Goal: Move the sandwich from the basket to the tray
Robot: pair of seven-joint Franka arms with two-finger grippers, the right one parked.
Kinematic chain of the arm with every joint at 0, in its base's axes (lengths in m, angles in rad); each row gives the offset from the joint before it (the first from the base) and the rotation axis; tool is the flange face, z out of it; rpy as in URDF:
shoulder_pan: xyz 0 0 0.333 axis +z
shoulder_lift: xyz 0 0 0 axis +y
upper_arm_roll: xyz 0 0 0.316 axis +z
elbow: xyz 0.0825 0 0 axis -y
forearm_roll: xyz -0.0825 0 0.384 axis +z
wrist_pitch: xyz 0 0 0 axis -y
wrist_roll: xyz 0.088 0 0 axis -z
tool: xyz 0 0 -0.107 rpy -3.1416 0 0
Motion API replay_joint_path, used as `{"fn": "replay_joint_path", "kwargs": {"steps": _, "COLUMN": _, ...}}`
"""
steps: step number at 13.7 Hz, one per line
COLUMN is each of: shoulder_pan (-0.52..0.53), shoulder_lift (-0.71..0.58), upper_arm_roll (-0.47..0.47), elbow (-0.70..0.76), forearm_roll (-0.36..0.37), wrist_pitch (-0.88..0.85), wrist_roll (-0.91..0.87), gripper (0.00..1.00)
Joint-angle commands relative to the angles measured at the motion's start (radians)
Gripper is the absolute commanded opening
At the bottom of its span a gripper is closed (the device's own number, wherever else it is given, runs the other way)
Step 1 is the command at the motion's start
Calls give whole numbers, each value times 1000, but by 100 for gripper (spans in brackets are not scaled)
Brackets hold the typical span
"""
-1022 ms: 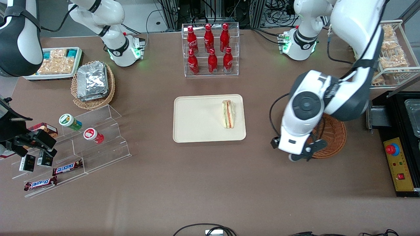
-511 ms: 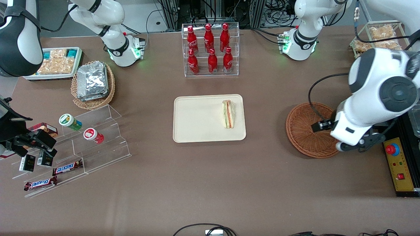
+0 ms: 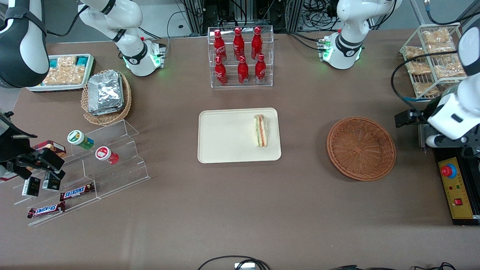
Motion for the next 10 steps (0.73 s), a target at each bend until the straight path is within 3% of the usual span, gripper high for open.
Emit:
{"fn": "replay_joint_path", "kwargs": {"steps": 1, "shoulder_pan": -43, "shoulder_lift": -74, "upper_arm_roll": 32, "elbow": -50, "forearm_roll": -17, "wrist_pitch": -6, "wrist_roll": 39, "gripper": 100}}
{"fn": "replay_joint_path", "kwargs": {"steps": 10, "shoulder_pan": -62, "shoulder_lift": -151, "upper_arm_roll": 35, "elbow": -95, "forearm_roll": -47, "wrist_pitch": -6, "wrist_roll": 117, "gripper": 100}}
